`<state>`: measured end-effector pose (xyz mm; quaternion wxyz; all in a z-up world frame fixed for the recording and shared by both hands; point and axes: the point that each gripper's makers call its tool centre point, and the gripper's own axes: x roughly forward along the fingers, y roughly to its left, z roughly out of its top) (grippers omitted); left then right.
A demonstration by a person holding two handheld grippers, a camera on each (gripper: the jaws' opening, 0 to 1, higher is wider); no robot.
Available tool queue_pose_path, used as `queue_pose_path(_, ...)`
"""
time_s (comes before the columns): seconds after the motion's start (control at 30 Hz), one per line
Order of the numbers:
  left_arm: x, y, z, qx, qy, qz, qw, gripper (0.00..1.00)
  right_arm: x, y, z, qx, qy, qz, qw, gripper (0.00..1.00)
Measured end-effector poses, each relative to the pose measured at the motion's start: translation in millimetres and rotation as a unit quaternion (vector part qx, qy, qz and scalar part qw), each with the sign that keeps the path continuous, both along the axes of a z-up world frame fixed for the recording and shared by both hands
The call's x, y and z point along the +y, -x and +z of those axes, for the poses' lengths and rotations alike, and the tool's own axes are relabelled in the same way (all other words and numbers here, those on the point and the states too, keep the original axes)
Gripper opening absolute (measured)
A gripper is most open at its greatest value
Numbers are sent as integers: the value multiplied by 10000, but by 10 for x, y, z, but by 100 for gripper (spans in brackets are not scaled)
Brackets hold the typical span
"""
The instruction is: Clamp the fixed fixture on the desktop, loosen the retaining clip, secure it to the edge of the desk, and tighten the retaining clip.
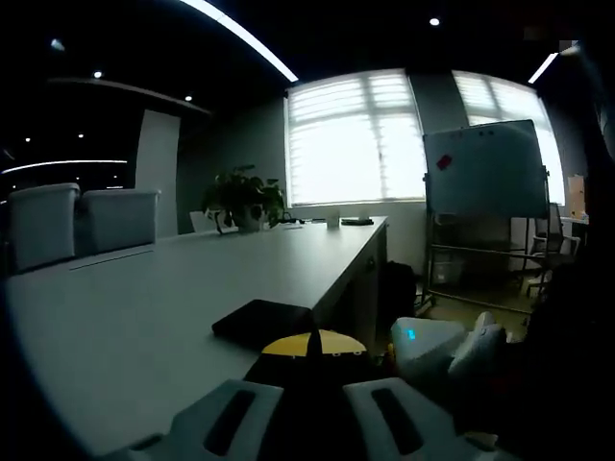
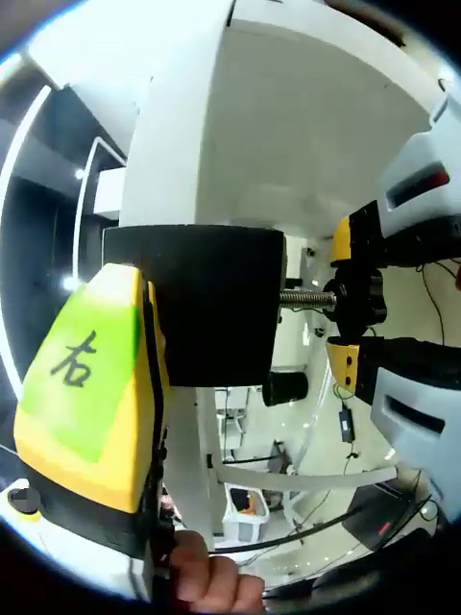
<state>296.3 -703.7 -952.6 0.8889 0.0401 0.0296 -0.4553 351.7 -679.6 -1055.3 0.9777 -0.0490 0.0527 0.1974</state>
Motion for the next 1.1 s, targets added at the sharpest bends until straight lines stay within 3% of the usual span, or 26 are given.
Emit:
queue_pose_path(0.2, -3, 24, 10, -3, 50, 4, 10000, 1, 21, 36, 0, 48, 172, 776, 9968, 24)
queue_pose_path(0.37, -10, 41, 8, -27, 27, 63, 10000, 1, 58, 45, 9, -14, 216, 1697, 9853, 24)
queue_pose_path(0.43, -17, 46, 10, -8, 17, 87, 10000, 1, 88, 62, 11, 31, 144, 2132, 9769, 24)
queue_pose_path(0.67, -42, 53, -1, 50, -84, 131, 9999, 1, 137, 139, 29, 10, 146, 3582, 9335, 24)
queue_pose_path(0.7, -49, 58, -3, 47, -104, 139, 9998, 1, 141, 145, 42, -105, 188, 3771, 9259, 24)
queue_pose_path(0.87, -69, 59, -13, 43, -172, 177, 9997, 1, 154, 160, 38, -232, 178, 4085, 9123, 25)
queue_pose_path(0.97, -84, 64, -17, 55, -200, 198, 9996, 1, 175, 143, 48, -191, 58, 4022, 9153, 25)
queue_pose_path(1.1, -83, 59, -21, 55, -178, 212, 9996, 1, 56, 98, 40, -57, -73, 3185, 9479, 29)
